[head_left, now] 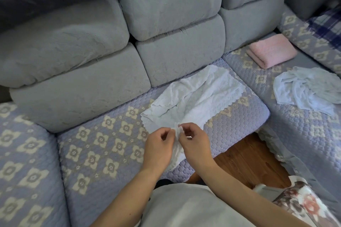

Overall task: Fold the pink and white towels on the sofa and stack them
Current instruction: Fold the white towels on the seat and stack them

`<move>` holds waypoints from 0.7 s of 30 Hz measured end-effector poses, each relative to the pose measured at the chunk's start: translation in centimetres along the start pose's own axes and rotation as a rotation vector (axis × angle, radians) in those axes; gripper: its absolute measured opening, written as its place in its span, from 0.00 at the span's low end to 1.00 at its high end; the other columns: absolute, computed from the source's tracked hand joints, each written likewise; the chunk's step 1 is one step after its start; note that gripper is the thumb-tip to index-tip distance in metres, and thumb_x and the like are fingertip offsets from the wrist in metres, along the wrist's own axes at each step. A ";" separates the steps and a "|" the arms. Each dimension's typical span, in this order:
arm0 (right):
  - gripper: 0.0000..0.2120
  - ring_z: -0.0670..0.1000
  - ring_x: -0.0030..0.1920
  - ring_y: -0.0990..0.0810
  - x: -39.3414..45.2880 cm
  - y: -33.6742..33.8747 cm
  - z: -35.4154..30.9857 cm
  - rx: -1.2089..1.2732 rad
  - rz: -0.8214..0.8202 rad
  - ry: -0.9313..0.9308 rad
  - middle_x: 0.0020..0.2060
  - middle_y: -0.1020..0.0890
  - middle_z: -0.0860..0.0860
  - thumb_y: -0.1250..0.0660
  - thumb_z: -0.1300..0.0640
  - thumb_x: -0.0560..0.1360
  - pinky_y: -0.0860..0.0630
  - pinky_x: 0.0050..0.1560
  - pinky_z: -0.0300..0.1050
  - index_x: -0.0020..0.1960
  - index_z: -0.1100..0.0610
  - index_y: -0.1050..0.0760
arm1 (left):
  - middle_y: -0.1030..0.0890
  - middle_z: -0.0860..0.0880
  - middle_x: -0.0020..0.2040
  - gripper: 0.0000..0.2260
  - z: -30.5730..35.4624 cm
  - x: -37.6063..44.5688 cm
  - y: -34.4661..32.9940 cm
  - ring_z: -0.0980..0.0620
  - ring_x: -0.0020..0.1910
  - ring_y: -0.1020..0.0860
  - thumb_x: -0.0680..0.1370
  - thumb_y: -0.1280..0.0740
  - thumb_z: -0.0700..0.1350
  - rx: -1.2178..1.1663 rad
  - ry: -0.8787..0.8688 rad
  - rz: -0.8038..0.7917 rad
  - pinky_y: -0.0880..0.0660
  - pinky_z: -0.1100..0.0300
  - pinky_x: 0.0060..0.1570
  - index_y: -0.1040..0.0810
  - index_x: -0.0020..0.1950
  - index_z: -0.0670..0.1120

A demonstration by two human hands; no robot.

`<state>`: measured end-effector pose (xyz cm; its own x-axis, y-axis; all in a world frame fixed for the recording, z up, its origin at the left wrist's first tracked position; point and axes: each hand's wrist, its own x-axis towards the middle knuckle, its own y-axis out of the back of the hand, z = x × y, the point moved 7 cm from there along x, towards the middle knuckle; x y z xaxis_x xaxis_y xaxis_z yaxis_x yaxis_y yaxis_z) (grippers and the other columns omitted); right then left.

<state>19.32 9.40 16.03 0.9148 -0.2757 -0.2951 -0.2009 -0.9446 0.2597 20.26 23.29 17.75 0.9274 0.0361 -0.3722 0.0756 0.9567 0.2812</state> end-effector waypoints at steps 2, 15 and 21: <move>0.07 0.43 0.48 0.19 -0.2 0.1 -0.4 -0.081 0.027 0.048 0.46 0.17 0.43 0.32 0.60 0.78 0.21 0.51 0.41 0.53 0.51 0.19 | 0.17 0.52 0.36 0.11 0.4 0.0 0.2 0.53 0.37 0.20 0.80 0.35 0.47 0.016 0.003 0.018 0.24 0.61 0.38 0.17 0.40 0.49; 0.08 0.42 0.49 0.18 -1.1 0.7 -1.9 -0.165 0.073 0.220 0.46 0.17 0.44 0.29 0.58 0.77 0.19 0.50 0.43 0.56 0.53 0.17 | 0.14 0.51 0.42 0.17 1.3 0.6 0.3 0.56 0.44 0.15 0.85 0.40 0.51 -0.065 0.013 -0.077 0.20 0.63 0.48 0.15 0.46 0.47; 0.08 0.44 0.47 0.18 -0.9 0.5 -2.0 -0.298 0.103 0.285 0.47 0.18 0.45 0.30 0.58 0.77 0.19 0.49 0.46 0.57 0.54 0.18 | 0.13 0.53 0.45 0.08 1.5 0.5 -0.1 0.57 0.48 0.16 0.81 0.33 0.46 -0.071 -0.023 -0.131 0.20 0.55 0.57 0.14 0.50 0.49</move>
<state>19.07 9.51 18.28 0.9640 -0.2657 0.0016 -0.2243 -0.8104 0.5413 21.29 22.74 18.87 0.9197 -0.0961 -0.3808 0.1710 0.9709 0.1679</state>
